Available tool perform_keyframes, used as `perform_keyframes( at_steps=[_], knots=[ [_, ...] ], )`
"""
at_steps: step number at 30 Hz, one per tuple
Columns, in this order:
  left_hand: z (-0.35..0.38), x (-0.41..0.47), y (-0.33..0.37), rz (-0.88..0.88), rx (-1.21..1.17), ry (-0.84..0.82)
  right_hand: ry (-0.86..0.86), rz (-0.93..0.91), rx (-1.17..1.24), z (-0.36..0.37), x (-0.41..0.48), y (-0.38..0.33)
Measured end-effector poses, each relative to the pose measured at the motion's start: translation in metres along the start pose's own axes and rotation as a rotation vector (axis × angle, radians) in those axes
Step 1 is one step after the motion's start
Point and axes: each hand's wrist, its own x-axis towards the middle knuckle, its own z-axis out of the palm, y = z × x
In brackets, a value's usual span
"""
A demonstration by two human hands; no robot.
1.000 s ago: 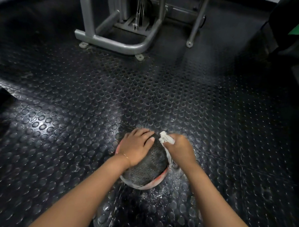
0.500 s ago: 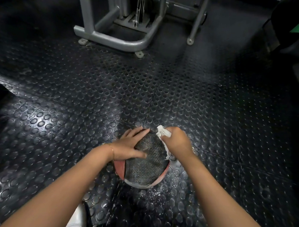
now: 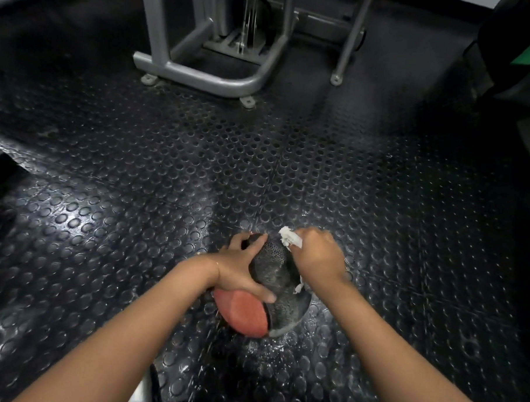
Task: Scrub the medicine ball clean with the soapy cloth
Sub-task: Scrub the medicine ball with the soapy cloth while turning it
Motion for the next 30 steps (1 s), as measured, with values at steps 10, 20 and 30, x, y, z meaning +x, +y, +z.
perform_keyframes(
  at_steps=[10,20,30],
  knots=[
    [0.03,-0.001,0.005,0.083,-0.044,0.174,0.032,-0.128,0.076,-0.007,-0.013,0.019],
    [0.027,0.006,0.019,0.016,0.04,0.134,0.046,-0.279,0.032,-0.01,-0.025,0.032],
    [0.027,0.006,0.025,0.016,0.034,0.13,-0.096,-0.394,0.117,-0.021,-0.045,0.039]
  ],
)
